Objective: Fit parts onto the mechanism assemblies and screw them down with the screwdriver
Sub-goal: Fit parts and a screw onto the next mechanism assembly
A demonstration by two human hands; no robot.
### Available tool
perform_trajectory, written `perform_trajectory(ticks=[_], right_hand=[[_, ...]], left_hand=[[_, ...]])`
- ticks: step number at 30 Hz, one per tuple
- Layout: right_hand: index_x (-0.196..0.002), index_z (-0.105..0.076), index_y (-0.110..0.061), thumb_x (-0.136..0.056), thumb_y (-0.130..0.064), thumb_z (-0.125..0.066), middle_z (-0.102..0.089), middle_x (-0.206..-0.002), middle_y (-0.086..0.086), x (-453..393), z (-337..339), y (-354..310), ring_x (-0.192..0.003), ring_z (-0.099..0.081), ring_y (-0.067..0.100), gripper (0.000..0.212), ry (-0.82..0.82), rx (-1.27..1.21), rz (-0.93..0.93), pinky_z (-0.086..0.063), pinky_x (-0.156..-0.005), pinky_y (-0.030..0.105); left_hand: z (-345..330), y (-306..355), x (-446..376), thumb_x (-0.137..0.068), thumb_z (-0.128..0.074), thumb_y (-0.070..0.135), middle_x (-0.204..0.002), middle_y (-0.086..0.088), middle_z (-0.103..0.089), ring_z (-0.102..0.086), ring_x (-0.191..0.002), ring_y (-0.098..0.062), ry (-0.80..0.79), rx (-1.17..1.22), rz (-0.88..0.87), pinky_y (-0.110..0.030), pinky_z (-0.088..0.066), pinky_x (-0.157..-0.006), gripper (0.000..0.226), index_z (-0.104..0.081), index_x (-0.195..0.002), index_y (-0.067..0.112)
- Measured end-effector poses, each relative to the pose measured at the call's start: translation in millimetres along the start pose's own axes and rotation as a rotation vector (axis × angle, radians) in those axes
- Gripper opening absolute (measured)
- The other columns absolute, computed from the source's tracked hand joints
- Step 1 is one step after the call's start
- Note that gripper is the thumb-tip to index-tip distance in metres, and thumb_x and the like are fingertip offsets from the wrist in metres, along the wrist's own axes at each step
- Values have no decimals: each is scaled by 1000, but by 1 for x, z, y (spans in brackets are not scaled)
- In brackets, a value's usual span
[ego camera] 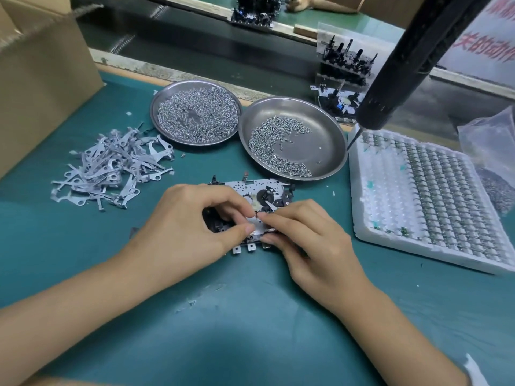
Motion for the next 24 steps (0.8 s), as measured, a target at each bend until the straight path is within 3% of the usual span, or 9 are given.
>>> perform_trajectory(ticks=[5,7,11,24], right_hand=[[-85,-69,7,-86,4,-62,-64,-87,17,2,-5,-7,-75,-58,32,8,-20,163,-7,-47,-72,33],[-83,-68,8,-89,3,-56,-64,-86,17,0,-6,-9,-73,-58,33,14,-15,186,2,-48,-69,38],[-82,-67,8,-92,-3,-49,-64,-87,18,0,-7,-12,-72,-58,34,23,-11,213,19,-49,-66,42],[-84,-68,6,-89,-2,-55,-64,-86,17,0,-7,-9,-73,-59,34,17,8,170,-36,-49,-66,40]], left_hand=[[-1,-4,-2,-69,-78,11,-63,12,-69,-64,-59,-9,-11,101,86,-7,-44,-57,19,-68,-70,27],[-1,-5,-3,-68,-78,14,-63,11,-69,-63,-58,-8,-19,101,99,-6,-43,-58,16,-67,-68,26],[-1,-5,-3,-67,-77,14,-60,11,-68,-59,-53,-3,-34,113,98,-5,-40,-57,16,-66,-67,25],[-2,-10,-8,-68,-77,15,-58,9,-66,-53,-52,1,-92,106,97,-7,-40,-56,15,-66,-70,25]])
Point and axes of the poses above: each hand's wrist, its own x-axis away from the middle knuckle, its own z-axis out of the back of the hand, y = z × x, the point moved 3 cm from there along -x, towards the middle knuckle
